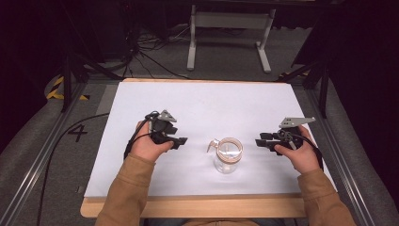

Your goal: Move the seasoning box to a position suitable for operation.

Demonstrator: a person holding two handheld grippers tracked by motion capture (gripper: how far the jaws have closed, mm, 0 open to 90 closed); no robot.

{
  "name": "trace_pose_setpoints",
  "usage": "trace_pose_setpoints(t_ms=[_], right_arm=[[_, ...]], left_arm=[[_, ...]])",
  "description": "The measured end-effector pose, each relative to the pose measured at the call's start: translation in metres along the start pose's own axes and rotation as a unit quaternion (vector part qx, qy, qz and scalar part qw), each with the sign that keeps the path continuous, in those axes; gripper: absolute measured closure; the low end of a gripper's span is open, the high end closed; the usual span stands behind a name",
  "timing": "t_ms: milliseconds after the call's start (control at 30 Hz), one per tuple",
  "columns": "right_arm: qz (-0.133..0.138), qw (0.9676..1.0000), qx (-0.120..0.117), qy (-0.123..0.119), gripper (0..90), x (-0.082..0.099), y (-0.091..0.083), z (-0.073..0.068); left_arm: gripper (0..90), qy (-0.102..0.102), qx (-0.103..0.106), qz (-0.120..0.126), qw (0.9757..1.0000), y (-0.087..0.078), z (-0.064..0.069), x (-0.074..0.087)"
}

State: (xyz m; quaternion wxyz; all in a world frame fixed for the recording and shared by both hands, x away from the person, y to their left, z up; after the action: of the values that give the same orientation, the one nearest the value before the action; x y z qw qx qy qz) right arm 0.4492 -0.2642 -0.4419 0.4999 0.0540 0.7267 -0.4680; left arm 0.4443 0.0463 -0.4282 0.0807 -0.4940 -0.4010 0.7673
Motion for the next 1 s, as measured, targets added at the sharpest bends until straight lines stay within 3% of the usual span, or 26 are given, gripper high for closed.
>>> trace_pose_setpoints(t_ms=[200,300,400,500,600,700,933,1000], right_arm=[[-0.006,0.9998,-0.011,0.017,59.5,0.007,0.0,-0.005],[-0.012,0.9996,-0.018,0.02,59.8,0.01,0.002,-0.009],[-0.016,0.9995,-0.023,0.018,59.9,0.012,0.005,-0.012],[-0.02,0.999,-0.035,0.021,59.8,0.014,0.008,-0.018],[-0.024,0.9988,-0.04,0.017,59.8,0.015,0.01,-0.022],[-0.023,0.9986,-0.045,0.016,59.8,0.015,0.011,-0.023],[-0.029,0.9984,-0.045,0.016,59.8,0.018,0.013,-0.024],[-0.03,0.9984,-0.046,0.016,59.9,0.019,0.013,-0.025]], left_arm=[[44.5,0.016,0.026,-0.044,0.9986,0.013,0.018,-0.001],[53.1,0.02,0.043,-0.056,0.9973,0.018,0.024,0.0],[57.4,0.015,0.052,-0.049,0.9973,0.023,0.027,-0.002],[58.4,0.009,0.044,-0.045,0.998,0.033,0.025,-0.002],[64.7,0.012,0.067,-0.047,0.9965,0.041,0.028,0.0],[64.9,0.016,0.076,-0.055,0.9955,0.044,0.03,0.001],[66.7,0.024,0.073,-0.052,0.9957,0.052,0.03,0.001],[68.6,0.033,0.075,-0.039,0.9958,0.054,0.033,-0.002]])
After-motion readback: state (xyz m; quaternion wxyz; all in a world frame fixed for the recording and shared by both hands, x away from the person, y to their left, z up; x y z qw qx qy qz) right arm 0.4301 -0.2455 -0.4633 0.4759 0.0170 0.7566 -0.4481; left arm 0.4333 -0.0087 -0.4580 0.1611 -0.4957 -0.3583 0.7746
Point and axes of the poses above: each handheld gripper's, and its own axes: y roughly forward along the jaws, x roughly out of its underside, z roughly to its right, the point moved 9 cm from there along y, roughly forward along the jaws, and after that the axes turned 6 degrees about x, right-handed, at the moved point
